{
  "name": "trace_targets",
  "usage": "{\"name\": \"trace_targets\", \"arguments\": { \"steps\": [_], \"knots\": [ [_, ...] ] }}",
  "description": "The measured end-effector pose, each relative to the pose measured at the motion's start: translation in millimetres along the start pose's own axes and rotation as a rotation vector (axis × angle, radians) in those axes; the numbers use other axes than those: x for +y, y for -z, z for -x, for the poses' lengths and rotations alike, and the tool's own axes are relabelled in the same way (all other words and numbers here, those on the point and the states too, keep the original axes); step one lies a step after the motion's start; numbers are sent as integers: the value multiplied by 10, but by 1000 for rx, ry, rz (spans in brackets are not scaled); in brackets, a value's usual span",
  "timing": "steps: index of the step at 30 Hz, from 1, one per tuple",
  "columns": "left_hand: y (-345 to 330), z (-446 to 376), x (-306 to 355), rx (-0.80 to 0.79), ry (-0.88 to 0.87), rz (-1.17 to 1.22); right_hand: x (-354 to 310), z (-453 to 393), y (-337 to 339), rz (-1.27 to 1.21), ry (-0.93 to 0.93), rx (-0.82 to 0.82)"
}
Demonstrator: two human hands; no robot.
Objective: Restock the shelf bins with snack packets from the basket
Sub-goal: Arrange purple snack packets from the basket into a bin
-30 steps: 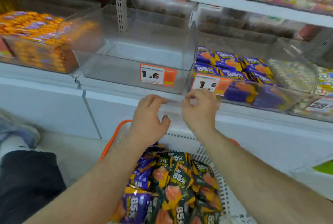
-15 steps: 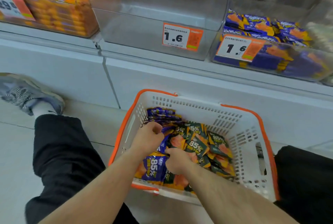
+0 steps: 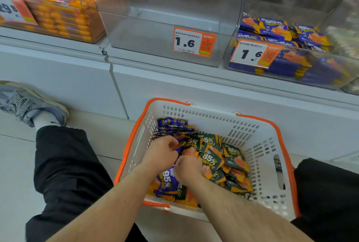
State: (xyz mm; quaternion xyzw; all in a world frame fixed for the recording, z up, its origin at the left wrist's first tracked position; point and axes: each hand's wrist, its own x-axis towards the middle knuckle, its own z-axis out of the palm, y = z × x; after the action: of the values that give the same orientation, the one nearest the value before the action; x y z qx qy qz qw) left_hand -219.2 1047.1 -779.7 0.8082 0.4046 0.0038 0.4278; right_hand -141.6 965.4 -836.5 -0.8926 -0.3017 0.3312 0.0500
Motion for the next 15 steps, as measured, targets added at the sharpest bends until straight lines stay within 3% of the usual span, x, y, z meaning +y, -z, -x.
{"name": "trace_targets", "arguments": {
  "steps": [4, 8, 15],
  "knots": [
    [86, -80, 54, -9, -47, -101, 56, -42, 529, -244, 86, -30],
    [67, -170, 322, -117, -133, -61, 176, -22, 1223, -150, 216, 75],
    [97, -256, 986, -29, -328, 152, 344, 305, 2216, -181, 330, 249]
  ]
}}
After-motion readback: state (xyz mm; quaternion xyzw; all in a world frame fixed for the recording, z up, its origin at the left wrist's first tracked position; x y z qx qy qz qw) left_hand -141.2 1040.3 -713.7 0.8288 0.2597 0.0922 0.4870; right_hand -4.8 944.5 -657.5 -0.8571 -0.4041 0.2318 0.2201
